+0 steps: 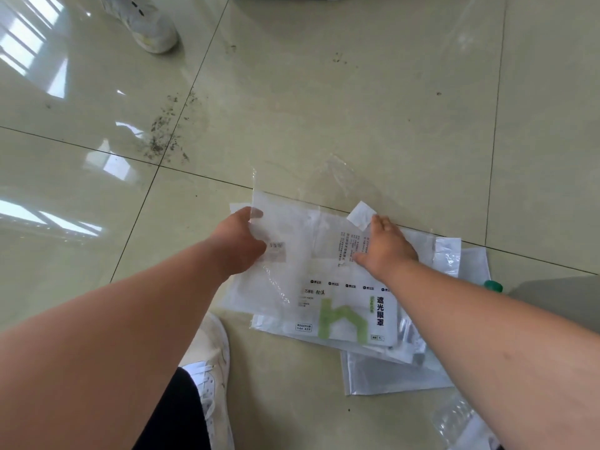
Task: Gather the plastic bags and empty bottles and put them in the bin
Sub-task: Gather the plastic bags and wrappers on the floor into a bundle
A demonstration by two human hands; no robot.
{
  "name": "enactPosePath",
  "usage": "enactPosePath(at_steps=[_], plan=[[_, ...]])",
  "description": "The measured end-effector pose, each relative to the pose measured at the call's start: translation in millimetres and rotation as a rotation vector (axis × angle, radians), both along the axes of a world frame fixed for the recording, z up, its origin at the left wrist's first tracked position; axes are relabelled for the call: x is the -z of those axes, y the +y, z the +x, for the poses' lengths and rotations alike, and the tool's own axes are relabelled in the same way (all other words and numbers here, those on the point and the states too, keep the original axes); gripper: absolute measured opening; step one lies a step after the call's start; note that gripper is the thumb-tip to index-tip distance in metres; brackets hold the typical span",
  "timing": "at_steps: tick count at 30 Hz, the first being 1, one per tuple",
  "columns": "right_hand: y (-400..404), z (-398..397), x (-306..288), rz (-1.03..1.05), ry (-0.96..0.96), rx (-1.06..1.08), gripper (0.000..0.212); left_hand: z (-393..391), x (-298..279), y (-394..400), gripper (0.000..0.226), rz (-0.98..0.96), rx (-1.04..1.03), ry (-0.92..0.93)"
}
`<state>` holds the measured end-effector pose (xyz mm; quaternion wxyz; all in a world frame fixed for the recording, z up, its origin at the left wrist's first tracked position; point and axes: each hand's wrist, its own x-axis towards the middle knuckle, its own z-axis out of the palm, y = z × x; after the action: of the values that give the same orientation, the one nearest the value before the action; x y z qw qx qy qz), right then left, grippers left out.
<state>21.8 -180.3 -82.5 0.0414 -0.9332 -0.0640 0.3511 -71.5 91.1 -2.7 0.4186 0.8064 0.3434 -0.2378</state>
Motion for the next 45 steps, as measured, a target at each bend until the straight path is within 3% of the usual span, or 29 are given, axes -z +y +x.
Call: enactPosePath(at_steps=[2, 3, 6, 7, 9, 12, 13, 15, 18, 19, 20, 21, 23, 24, 25, 27, 29, 31, 34, 35, 38, 39, 41, 45], plan=[[-6, 10, 7, -0.113, 0.045, -0.04, 0.104, -1, 7, 0, 0.104, 0.011, -0.04, -0.07], [-3, 12, 8, -0.166, 0.043, -0.055, 0.094, -1, 8, 0, 0.117, 0.032, -0.036, -0.108], [4, 13, 7, -0.247, -0.04, -0.091, 0.028, 3, 6, -3, 0.123, 0.039, 0.077, -0.217], [4, 13, 5, -0.251, -0.065, -0.083, 0.022, 5, 3, -5, 0.117, 0.033, 0.1, -0.241], [3, 17, 0, -0.206, -0.117, 0.038, 0.03, 8, -1, -9, 0.114, 0.04, 0.102, -0.26], [-5, 25, -11, -0.044, -0.175, 0.347, 0.025, 6, -4, -16, 0.122, 0.102, 0.138, -0.268], [-7, 24, -17, 0.039, -0.196, 0.425, 0.022, 6, -5, -17, 0.113, 0.101, 0.137, -0.272], [-4, 14, -32, 0.264, -0.217, 0.494, 0.025, 5, -9, -17, 0.073, 0.107, 0.152, -0.241], [20, -26, -59, 0.601, 0.034, 0.407, 0.048, 6, -12, -21, 0.027, 0.033, 0.094, -0.181], [30, -40, -64, 0.674, 0.146, 0.357, 0.052, 5, -16, -23, 0.025, -0.03, 0.065, -0.194], [38, -53, -68, 0.725, 0.229, 0.297, 0.052, 6, -17, -25, 0.053, -0.087, 0.033, -0.185], [46, -63, -70, 0.757, 0.292, 0.242, 0.051, 7, -18, -26, 0.067, -0.136, 0.036, -0.169], [52, -77, -70, 0.777, 0.376, 0.159, 0.057, 6, -14, -30, 0.049, -0.061, 0.051, -0.175], [50, -81, -66, 0.742, 0.365, 0.109, 0.067, 6, -12, -30, 0.039, -0.008, 0.059, -0.167], [44, -83, -60, 0.643, 0.32, 0.031, 0.081, 6, -7, -29, 0.044, 0.03, 0.044, -0.163], [25, -88, -43, 0.302, 0.249, -0.169, 0.116, 4, -3, -23, 0.057, 0.045, 0.052, -0.134], [3, -101, -27, 0.013, 0.267, -0.268, 0.13, 3, -1, -16, 0.065, 0.072, 0.091, -0.143], [-15, -112, -15, -0.095, 0.275, -0.27, 0.114, 2, 0, -10, 0.072, 0.118, 0.126, -0.178], [-33, -120, -3, -0.1, 0.214, -0.24, 0.092, 2, 5, -4, 0.074, 0.146, 0.117, -0.211], [-36, -122, -3, -0.091, 0.202, -0.217, 0.095, 2, 5, -4, 0.071, 0.152, 0.114, -0.206], [-38, -126, -6, -0.152, 0.266, -0.182, 0.143, 1, 2, -3, 0.067, 0.15, 0.085, -0.197], [-37, -127, -6, -0.191, 0.29, -0.175, 0.15, 1, 1, -4, 0.067, 0.148, 0.075, -0.2], [-38, -130, -5, -0.246, 0.294, -0.133, 0.147, 3, -1, -5, 0.067, 0.143, 0.066, -0.212], [-39, -140, -3, -0.186, 0.274, 0.033, 0.113, -1, -5, -7, 0.072, 0.159, 0.088, -0.227]])
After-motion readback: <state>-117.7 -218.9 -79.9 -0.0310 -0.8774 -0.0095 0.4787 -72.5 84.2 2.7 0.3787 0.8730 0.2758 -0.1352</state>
